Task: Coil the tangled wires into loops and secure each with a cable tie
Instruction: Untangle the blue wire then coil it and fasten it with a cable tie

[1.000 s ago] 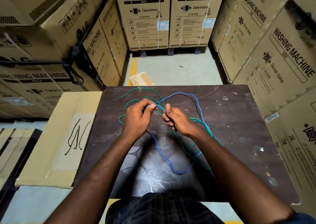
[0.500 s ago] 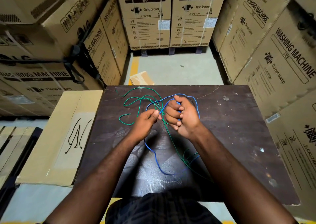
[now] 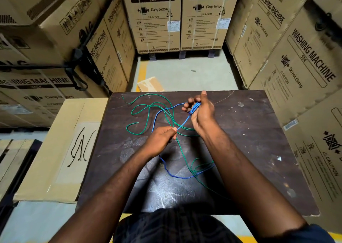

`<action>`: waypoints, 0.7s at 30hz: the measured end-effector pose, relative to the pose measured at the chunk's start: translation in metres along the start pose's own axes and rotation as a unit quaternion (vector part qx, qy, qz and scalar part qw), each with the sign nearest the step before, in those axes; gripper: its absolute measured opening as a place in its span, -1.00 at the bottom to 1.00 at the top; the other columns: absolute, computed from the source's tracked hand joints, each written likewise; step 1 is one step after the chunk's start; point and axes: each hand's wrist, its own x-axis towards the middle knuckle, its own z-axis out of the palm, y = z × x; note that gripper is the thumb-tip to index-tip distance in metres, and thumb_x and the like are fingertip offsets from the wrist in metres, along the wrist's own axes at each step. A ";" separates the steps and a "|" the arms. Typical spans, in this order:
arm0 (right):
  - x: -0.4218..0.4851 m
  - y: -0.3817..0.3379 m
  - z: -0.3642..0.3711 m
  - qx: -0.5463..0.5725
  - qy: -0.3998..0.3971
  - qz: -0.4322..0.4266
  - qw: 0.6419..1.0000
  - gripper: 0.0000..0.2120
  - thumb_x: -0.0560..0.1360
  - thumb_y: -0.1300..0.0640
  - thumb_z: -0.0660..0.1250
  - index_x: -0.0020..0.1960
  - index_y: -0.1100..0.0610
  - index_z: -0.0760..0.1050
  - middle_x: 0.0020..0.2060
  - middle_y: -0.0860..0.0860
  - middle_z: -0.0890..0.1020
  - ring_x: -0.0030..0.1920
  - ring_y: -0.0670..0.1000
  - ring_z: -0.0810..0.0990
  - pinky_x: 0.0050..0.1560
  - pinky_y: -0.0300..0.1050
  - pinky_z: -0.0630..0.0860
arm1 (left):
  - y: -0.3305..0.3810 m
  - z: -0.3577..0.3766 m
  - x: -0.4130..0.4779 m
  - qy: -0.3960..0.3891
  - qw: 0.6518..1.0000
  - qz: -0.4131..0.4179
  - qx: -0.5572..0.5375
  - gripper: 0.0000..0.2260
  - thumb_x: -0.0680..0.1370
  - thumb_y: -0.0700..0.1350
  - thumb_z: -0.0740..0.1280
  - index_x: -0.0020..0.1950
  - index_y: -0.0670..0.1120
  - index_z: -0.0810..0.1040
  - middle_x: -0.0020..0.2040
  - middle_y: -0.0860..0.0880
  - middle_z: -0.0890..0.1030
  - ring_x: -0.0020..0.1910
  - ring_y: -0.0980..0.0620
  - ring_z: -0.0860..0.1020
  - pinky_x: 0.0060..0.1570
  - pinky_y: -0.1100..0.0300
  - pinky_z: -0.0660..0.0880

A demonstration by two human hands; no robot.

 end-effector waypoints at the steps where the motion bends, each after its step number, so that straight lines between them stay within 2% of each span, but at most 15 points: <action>1: 0.002 0.002 -0.002 -0.001 0.008 -0.009 1.000 -0.62 0.66 0.00 -0.03 -0.28 0.13 0.24 -0.54 0.03 0.53 -0.54 0.03 0.52 -0.47 -0.15 0.52 | 0.001 0.002 -0.002 -0.008 1.000 0.004 0.000 -0.68 0.63 -0.07 0.18 -0.33 -0.04 0.46 -0.50 0.05 0.29 -0.56 0.18 0.18 -0.56 0.33 0.10; 4: 0.007 0.008 -0.010 -0.026 0.018 -0.027 0.999 -0.61 0.67 0.01 -0.03 -0.27 0.16 0.26 -0.48 0.08 0.60 -0.50 0.05 0.60 -0.42 -0.13 0.58 | 0.008 0.009 -0.010 -0.037 0.999 0.010 0.004 -0.71 0.61 -0.07 0.18 -0.29 -0.03 0.51 -0.47 0.03 0.30 -0.55 0.19 0.20 -0.53 0.33 0.13; 7: 0.008 0.021 -0.026 -0.130 0.027 -0.029 0.991 -0.55 0.67 0.01 -0.04 -0.30 0.20 0.33 -0.40 0.12 0.57 -0.48 0.01 0.60 -0.35 -0.10 0.57 | 0.017 0.010 -0.017 -0.074 0.996 0.023 0.040 -0.74 0.63 -0.13 0.19 -0.20 -0.07 0.58 -0.55 0.12 0.32 -0.55 0.22 0.23 -0.53 0.36 0.16; 10: 0.006 0.035 -0.045 -0.231 0.017 -0.039 0.972 -0.52 0.67 0.03 -0.01 -0.34 0.19 0.39 -0.43 0.09 0.54 -0.49 -0.04 0.57 -0.37 -0.14 0.55 | 0.029 0.008 -0.020 -0.084 0.994 0.012 0.069 -0.77 0.61 -0.20 0.19 -0.11 -0.16 0.62 -0.59 0.13 0.35 -0.61 0.23 0.27 -0.58 0.42 0.15; 12: 0.006 0.043 -0.055 -0.308 0.001 -0.053 0.950 -0.51 0.67 0.04 0.00 -0.37 0.15 0.40 -0.45 0.07 0.54 -0.49 -0.04 0.56 -0.32 -0.09 0.51 | 0.037 0.005 -0.021 -0.077 0.994 0.014 0.074 -0.78 0.60 -0.23 0.19 -0.14 -0.17 0.61 -0.61 0.12 0.35 -0.62 0.23 0.27 -0.58 0.42 0.14; 16: 0.001 0.047 -0.062 -0.431 -0.062 -0.068 0.898 -0.54 0.62 -0.08 0.05 -0.36 0.08 0.42 -0.42 0.05 0.55 -0.38 0.04 0.55 -0.18 0.03 0.49 | 0.046 0.000 -0.020 -0.066 0.992 0.034 0.099 -0.74 0.58 -0.24 0.20 -0.25 -0.09 0.57 -0.62 0.10 0.33 -0.61 0.22 0.25 -0.56 0.38 0.13; 19: -0.009 0.040 -0.060 -0.512 -0.085 -0.086 0.851 -0.53 0.64 -0.03 0.07 -0.37 0.12 0.42 -0.48 0.04 0.52 -0.47 -0.13 0.50 -0.30 -0.17 0.45 | 0.053 -0.004 -0.018 -0.060 0.997 0.016 0.038 -0.71 0.59 -0.27 0.16 -0.28 -0.10 0.53 -0.62 0.10 0.30 -0.63 0.22 0.19 -0.61 0.38 0.09; 21: -0.016 0.040 -0.061 -0.527 -0.107 -0.073 0.840 -0.51 0.65 -0.02 0.06 -0.32 0.24 0.45 -0.48 0.00 0.50 -0.52 -0.17 0.47 -0.36 -0.25 0.41 | 0.059 -0.007 -0.016 -0.061 0.998 0.004 -0.003 -0.71 0.60 -0.27 0.12 -0.27 -0.13 0.50 -0.61 0.12 0.29 -0.62 0.22 0.15 -0.63 0.37 0.07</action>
